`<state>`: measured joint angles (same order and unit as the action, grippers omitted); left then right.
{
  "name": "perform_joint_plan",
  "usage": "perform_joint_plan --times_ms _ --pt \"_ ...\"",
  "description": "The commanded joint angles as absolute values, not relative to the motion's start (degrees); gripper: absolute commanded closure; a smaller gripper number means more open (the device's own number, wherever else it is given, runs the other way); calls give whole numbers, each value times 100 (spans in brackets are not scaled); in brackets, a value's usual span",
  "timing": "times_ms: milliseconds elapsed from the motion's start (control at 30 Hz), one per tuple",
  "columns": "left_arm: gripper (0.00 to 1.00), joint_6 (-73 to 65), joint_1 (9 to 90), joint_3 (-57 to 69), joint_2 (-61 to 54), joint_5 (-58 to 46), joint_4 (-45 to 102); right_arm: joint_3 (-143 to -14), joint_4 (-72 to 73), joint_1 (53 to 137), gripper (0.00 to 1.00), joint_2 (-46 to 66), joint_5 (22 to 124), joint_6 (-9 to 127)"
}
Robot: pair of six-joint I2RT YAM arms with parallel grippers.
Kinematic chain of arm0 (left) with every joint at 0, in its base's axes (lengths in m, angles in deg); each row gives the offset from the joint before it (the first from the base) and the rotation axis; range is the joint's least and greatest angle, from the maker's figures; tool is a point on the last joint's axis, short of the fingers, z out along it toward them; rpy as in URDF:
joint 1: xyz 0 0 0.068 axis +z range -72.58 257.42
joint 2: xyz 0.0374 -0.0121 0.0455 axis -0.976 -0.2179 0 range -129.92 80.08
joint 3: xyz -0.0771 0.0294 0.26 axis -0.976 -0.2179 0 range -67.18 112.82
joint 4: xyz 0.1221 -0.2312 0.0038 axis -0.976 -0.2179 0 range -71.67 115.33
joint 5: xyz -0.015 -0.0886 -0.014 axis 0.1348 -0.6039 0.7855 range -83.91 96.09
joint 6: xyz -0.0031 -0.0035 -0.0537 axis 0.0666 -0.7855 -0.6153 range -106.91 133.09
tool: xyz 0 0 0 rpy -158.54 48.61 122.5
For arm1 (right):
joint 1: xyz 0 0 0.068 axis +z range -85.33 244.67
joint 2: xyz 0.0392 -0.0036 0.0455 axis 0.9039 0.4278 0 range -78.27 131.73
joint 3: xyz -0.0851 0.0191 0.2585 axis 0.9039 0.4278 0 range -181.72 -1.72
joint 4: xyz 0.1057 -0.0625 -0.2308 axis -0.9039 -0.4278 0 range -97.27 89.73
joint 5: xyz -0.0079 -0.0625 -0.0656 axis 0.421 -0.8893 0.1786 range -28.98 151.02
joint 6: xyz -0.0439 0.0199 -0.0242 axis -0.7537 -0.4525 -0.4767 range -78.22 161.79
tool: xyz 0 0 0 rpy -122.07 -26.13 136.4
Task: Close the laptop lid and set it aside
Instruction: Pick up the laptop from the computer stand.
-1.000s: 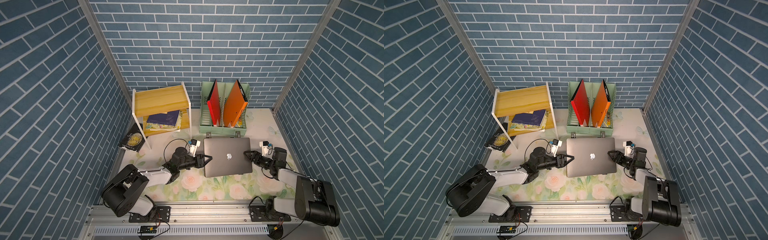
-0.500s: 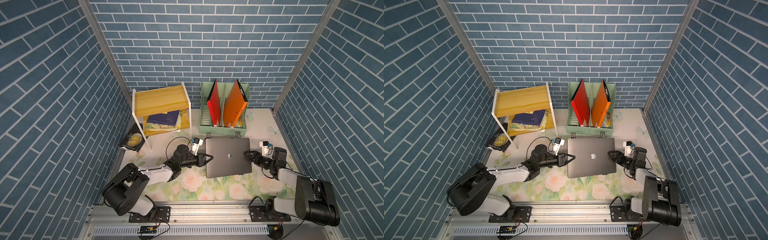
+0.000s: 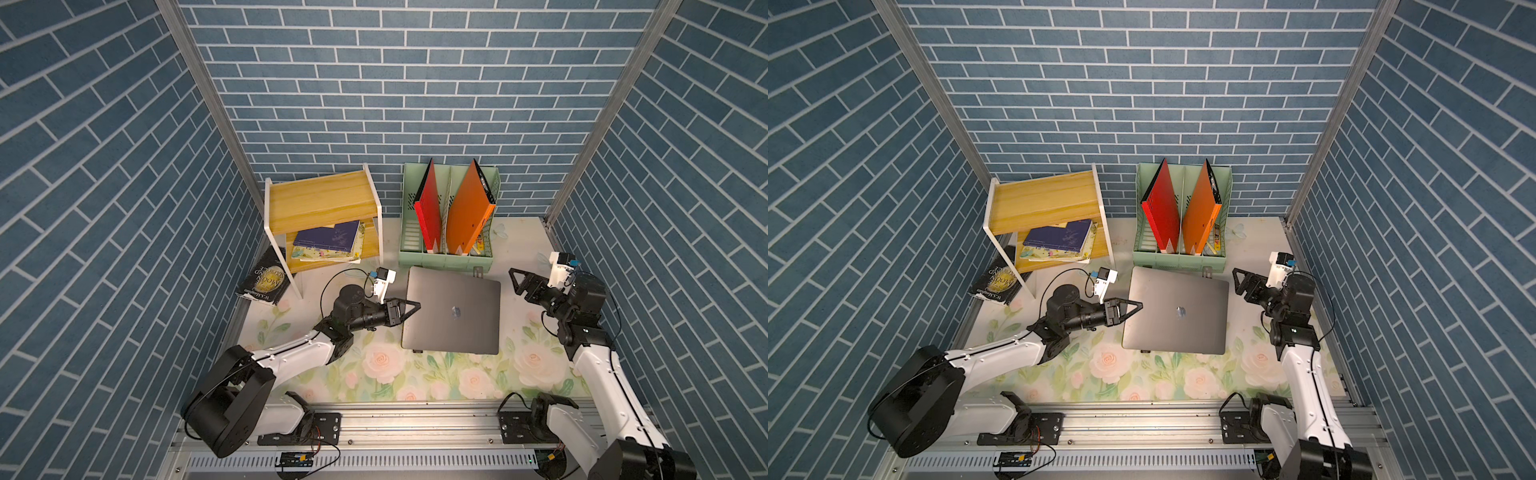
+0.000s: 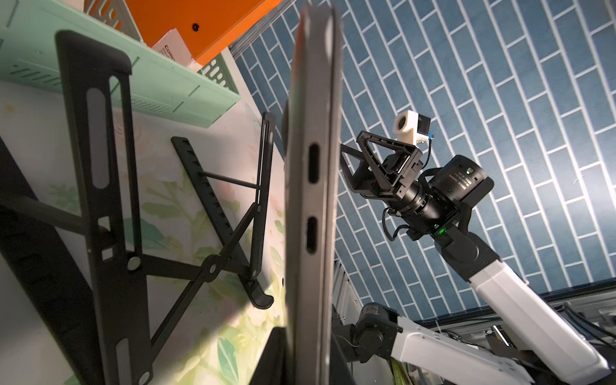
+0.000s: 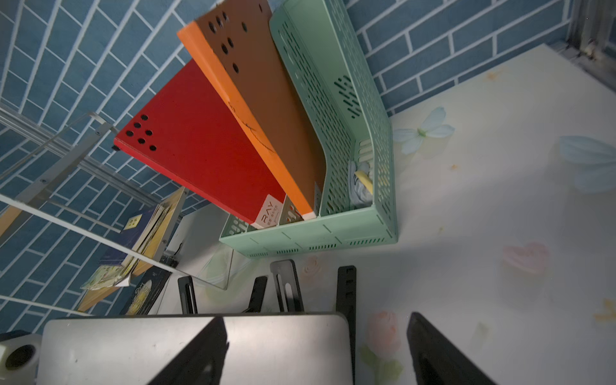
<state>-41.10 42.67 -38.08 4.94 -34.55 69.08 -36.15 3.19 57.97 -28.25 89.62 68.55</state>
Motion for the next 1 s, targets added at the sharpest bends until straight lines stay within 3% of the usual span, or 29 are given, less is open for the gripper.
perform_joint_plan --times_ms 0,300,733,800,967 --pt "100 -4856 4332 -3598 800 -3812 8753 -3898 162 5801 15 -3079 8283 7017" --pt "100 -5941 4451 -3470 1132 -3341 9486 -4206 1317 5764 17 -3605 7860 8914" --pt "100 -6265 4491 -3304 2434 -1398 8143 -5518 1518 5764 17 -2993 8147 9684" --pt "100 -6367 4547 -3309 2579 -1146 8013 -5546 1648 5751 17 -2869 8541 9694" --pt "100 -6696 4804 -3202 2720 -1105 7983 -5170 3012 5775 17 -2058 10858 10692"
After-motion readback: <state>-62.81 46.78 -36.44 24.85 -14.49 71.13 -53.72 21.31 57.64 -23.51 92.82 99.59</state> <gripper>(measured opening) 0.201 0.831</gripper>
